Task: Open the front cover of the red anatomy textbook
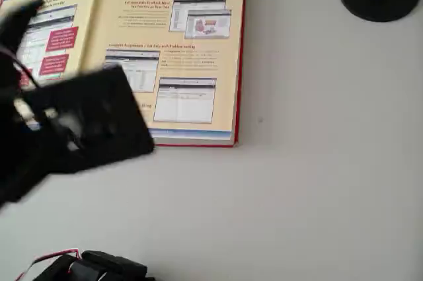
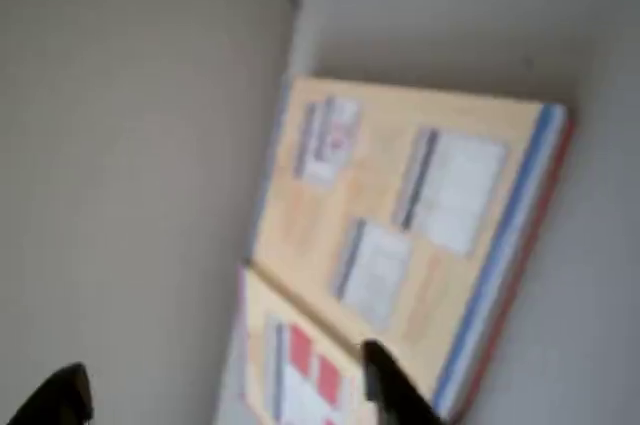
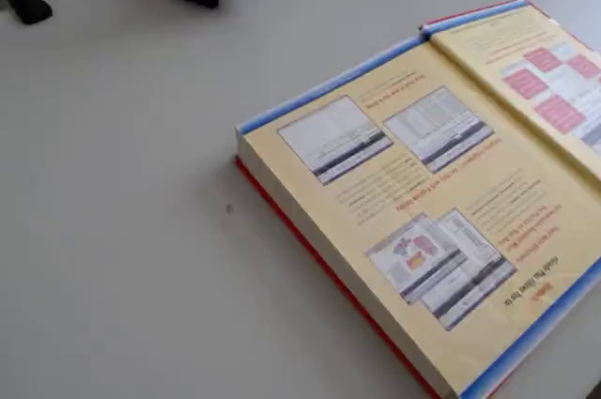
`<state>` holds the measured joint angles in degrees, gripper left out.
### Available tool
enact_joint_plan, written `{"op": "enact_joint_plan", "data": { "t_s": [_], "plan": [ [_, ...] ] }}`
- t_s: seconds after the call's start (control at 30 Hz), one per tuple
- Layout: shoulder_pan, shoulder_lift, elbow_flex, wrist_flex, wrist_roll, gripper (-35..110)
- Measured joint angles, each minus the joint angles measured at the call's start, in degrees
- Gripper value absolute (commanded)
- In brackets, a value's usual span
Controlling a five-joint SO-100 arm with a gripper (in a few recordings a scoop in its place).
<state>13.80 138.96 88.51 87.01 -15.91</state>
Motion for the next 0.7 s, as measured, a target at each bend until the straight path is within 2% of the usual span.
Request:
{"op": "enact_joint_plan", "data": {
  "t_s": [0.43, 0.7],
  "plan": [
    [1.3, 21.0, 48.3, -19.6, -2.5, 15],
    [0.8, 30.2, 65.9, -25.6, -2.5, 10]
  ]
}}
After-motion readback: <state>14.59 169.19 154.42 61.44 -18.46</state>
